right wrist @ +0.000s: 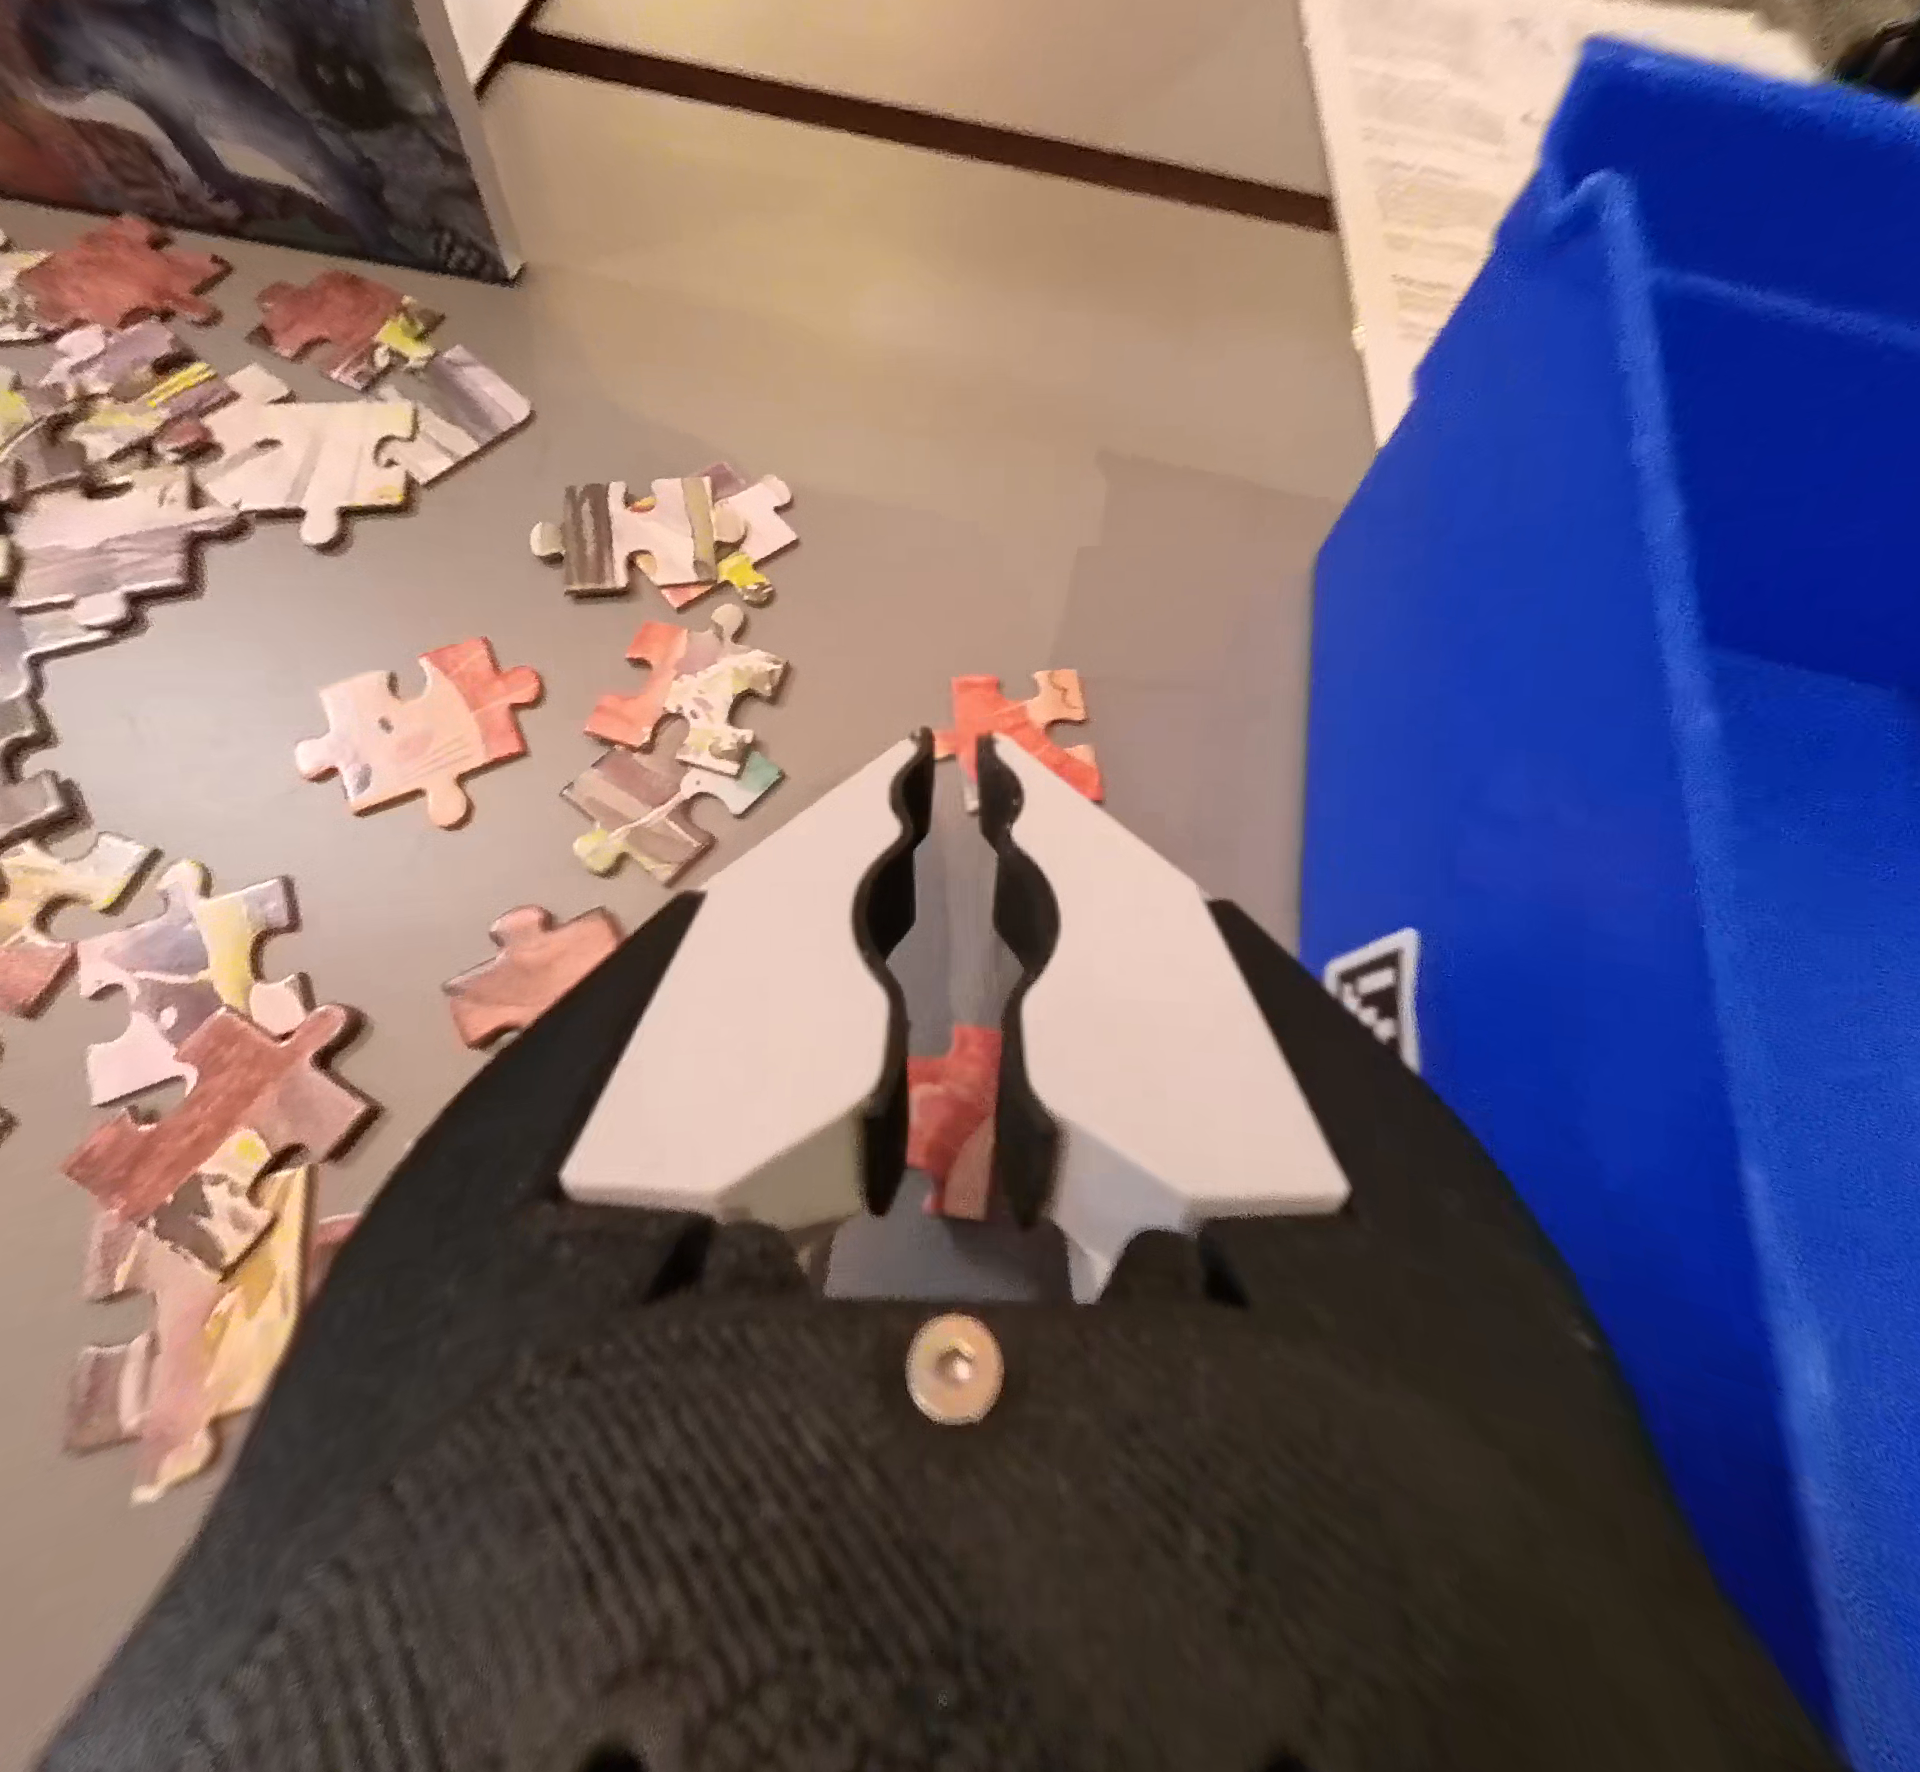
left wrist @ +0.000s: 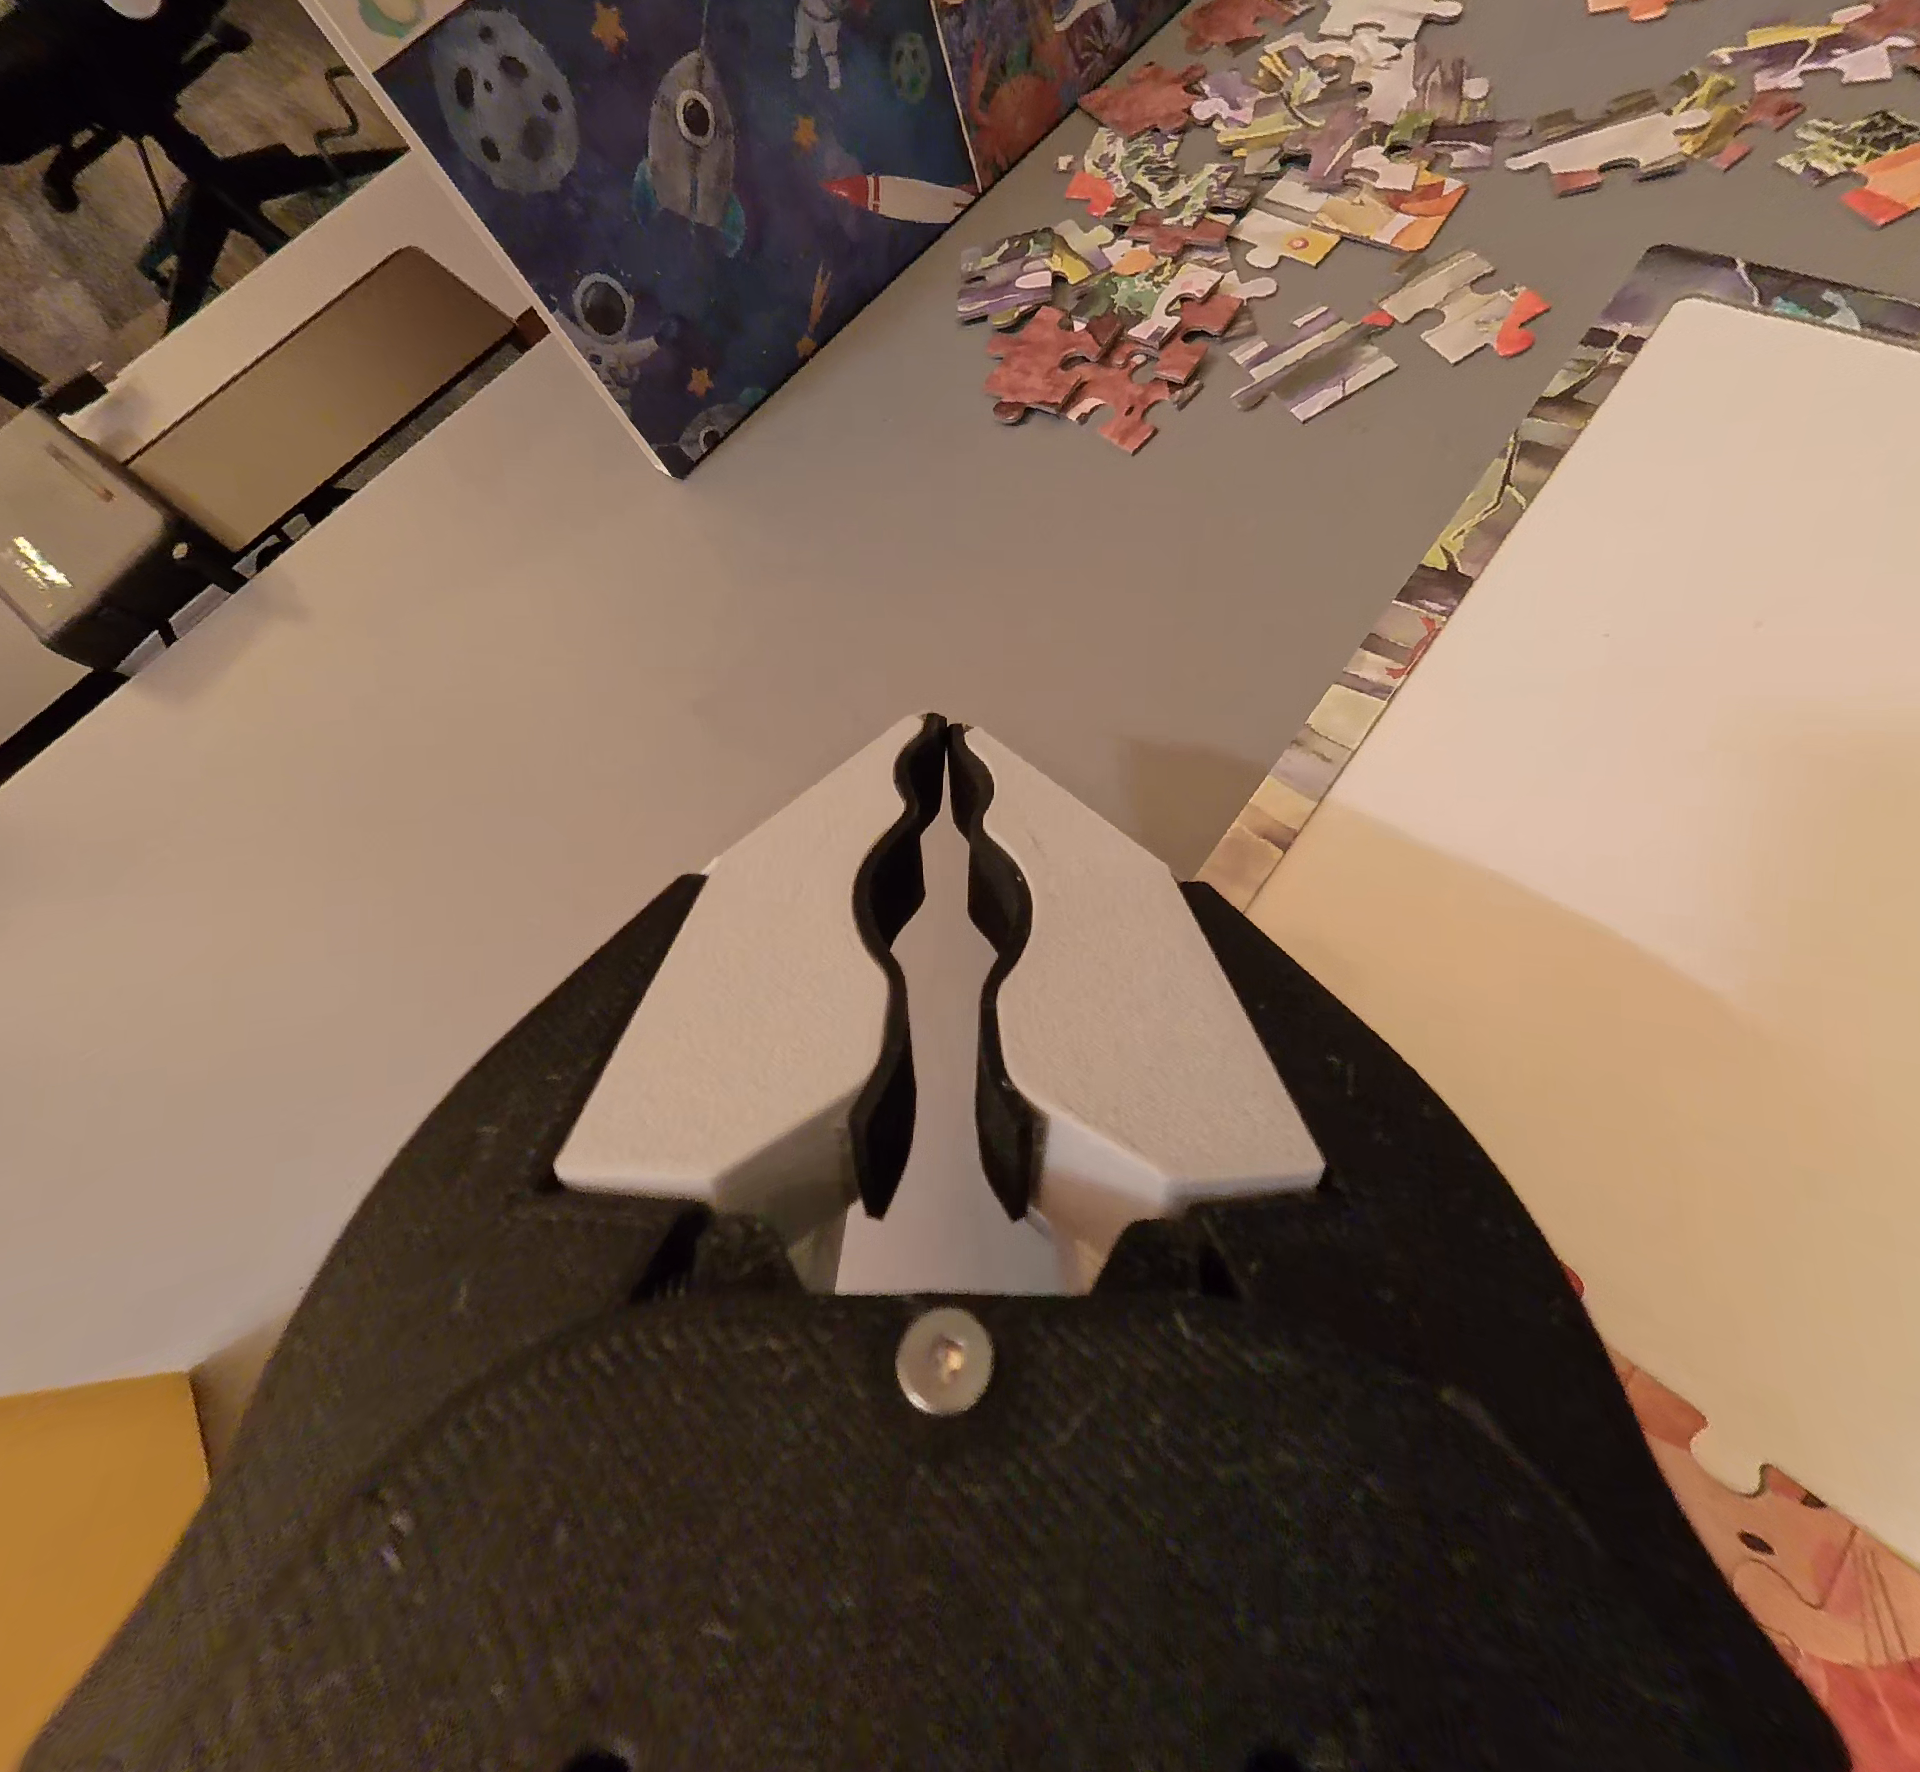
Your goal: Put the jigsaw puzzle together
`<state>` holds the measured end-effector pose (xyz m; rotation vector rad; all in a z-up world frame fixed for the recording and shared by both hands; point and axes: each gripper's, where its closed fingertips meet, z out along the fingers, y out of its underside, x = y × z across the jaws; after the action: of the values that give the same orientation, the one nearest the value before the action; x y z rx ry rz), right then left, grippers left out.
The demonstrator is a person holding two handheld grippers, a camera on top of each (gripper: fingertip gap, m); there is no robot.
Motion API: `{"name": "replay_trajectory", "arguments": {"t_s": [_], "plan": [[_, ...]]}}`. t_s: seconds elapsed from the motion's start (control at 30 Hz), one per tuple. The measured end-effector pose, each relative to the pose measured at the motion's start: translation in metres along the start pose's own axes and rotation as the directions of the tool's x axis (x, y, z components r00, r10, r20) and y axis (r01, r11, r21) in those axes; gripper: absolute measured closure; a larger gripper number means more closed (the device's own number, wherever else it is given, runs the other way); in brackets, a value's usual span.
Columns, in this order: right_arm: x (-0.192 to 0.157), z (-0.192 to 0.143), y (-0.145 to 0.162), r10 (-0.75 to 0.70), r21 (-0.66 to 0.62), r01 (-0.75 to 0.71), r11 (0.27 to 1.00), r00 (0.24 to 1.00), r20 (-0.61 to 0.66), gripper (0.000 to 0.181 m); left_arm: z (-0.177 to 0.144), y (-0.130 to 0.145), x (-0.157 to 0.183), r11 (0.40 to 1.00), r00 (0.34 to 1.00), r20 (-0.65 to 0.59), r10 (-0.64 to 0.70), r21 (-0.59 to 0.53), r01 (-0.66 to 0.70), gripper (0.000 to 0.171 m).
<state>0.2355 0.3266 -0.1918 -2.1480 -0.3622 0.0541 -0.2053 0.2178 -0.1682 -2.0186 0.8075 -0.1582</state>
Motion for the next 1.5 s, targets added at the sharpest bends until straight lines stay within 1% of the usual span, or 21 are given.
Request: {"name": "replay_trajectory", "arguments": {"t_s": [0.1, 0.17, 0.23, 0.4, 0.47, 0.5, 0.57, 0.6, 0.67, 0.7, 0.8, 0.9, 0.97, 1.07, 1.13, 1.17, 1.23, 1.27, 1.37, 1.43, 1.5], "plan": [[0.010, 0.000, -0.003, 0.007, 0.033, -0.005, 0.999, 0.999, -0.049, 0.165, 0.001, 0.002, 0.000, 1.000, 1.000, -0.005, -0.005, -0.006, 0.005, 0.171], [0.011, 0.006, 0.001, 0.023, 0.002, -0.023, 1.000, 0.999, -0.040, 0.154, 0.002, 0.003, 0.001, 1.000, 1.000, -0.007, -0.005, -0.008, 0.005, 0.171], [0.014, 0.012, 0.005, 0.046, -0.035, -0.048, 0.998, 0.998, -0.044, 0.135, 0.003, 0.004, 0.001, 1.000, 1.000, -0.010, -0.006, -0.011, 0.006, 0.171], [0.013, 0.017, 0.011, 0.081, -0.082, -0.082, 0.993, 0.997, -0.016, 0.131, 0.005, 0.006, 0.001, 1.000, 1.000, -0.015, -0.014, -0.017, 0.013, 0.171], [0.005, 0.019, 0.015, 0.111, -0.113, -0.107, 0.988, 0.993, 0.033, 0.130, 0.005, 0.006, 0.001, 1.000, 1.000, -0.016, -0.012, -0.017, 0.011, 0.171], [-0.001, 0.017, 0.014, 0.133, -0.111, -0.125, 0.986, 0.988, 0.072, 0.134, 0.005, 0.005, 0.001, 1.000, 1.000, -0.015, -0.009, -0.018, 0.009, 0.171], [-0.024, 0.011, 0.011, 0.190, -0.117, -0.167, 0.979, 0.955, 0.226, 0.149, 0.005, 0.005, 0.001, 1.000, 1.000, -0.013, -0.007, -0.018, 0.007, 0.171], [-0.035, 0.007, 0.006, 0.220, -0.107, -0.196, 0.975, 0.927, 0.305, 0.148, 0.005, 0.005, 0.001, 1.000, 1.000, -0.013, -0.008, -0.018, 0.007, 0.171], [-0.043, -0.003, -0.010, 0.237, -0.032, -0.244, 0.969, 0.890, 0.389, 0.147, 0.005, 0.006, 0.001, 1.000, 1.000, -0.013, -0.010, -0.019, 0.010, 0.171], [-0.041, -0.006, -0.016, 0.222, 0.010, -0.247, 0.969, 0.890, 0.397, 0.141, 0.005, 0.006, 0.001, 1.000, 1.000, -0.014, -0.012, -0.019, 0.011, 0.171], [-0.025, -0.003, -0.020, 0.153, 0.065, -0.179, 0.982, 0.944, 0.293, 0.134, 0.006, 0.007, 0.001, 1.000, 1.000, -0.018, -0.014, -0.021, 0.013, 0.171], [-0.011, 0.009, -0.007, 0.037, 0.007, -0.039, 0.999, 0.990, 0.133, 0.132, 0.006, 0.007, 0.002, 1.000, 1.000, -0.017, -0.010, -0.026, 0.010, 0.171], [-0.010, 0.017, 0.002, -0.018, -0.049, 0.022, 0.999, 0.997, 0.080, 0.133, 0.007, 0.008, 0.001, 1.000, 1.000, -0.016, -0.010, -0.028, 0.010, 0.171], [-0.021, 0.023, 0.007, -0.003, -0.093, 0.015, 0.996, 0.992, 0.125, 0.132, 0.006, 0.008, 0.000, 1.000, 1.000, -0.014, -0.013, -0.027, 0.012, 0.171], [-0.035, 0.020, 0.008, 0.024, -0.105, -0.001, 0.994, 0.976, 0.217, 0.134, 0.005, 0.007, 0.000, 1.000, 1.000, -0.013, -0.012, -0.023, 0.011, 0.171], [-0.042, 0.018, 0.008, 0.030, -0.107, -0.002, 0.994, 0.963, 0.268, 0.144, 0.005, 0.006, 0.000, 1.000, 1.000, -0.012, -0.010, -0.021, 0.010, 0.171], [-0.049, 0.013, 0.003, 0.028, -0.082, -0.003, 0.997, 0.949, 0.313, 0.145, 0.004, 0.006, 0.001, 1.000, 1.000, -0.012, -0.006, -0.020, 0.005, 0.171], [-0.046, 0.012, -0.001, 0.013, -0.056, 0.004, 0.998, 0.953, 0.301, 0.145, 0.004, 0.006, 0.001, 1.000, 1.000, -0.012, -0.004, -0.021, 0.004, 0.171], [-0.029, 0.012, -0.011, -0.045, -0.004, 0.046, 0.999, 0.980, 0.193, 0.144, 0.004, 0.006, 0.001, 1.000, 1.000, -0.011, -0.001, -0.022, 0.001, 0.171], [-0.024, 0.017, -0.008, -0.076, -0.020, 0.080, 0.997, 0.986, 0.149, 0.141, 0.004, 0.005, 0.001, 1.000, 1.000, -0.012, -0.002, -0.020, 0.002, 0.171], [-0.024, 0.026, -0.004, -0.095, -0.056, 0.104, 0.993, 0.984, 0.151, 0.138, 0.005, 0.006, 0.001, 1.000, 1.000, -0.014, -0.005, -0.021, 0.004, 0.171]]}}
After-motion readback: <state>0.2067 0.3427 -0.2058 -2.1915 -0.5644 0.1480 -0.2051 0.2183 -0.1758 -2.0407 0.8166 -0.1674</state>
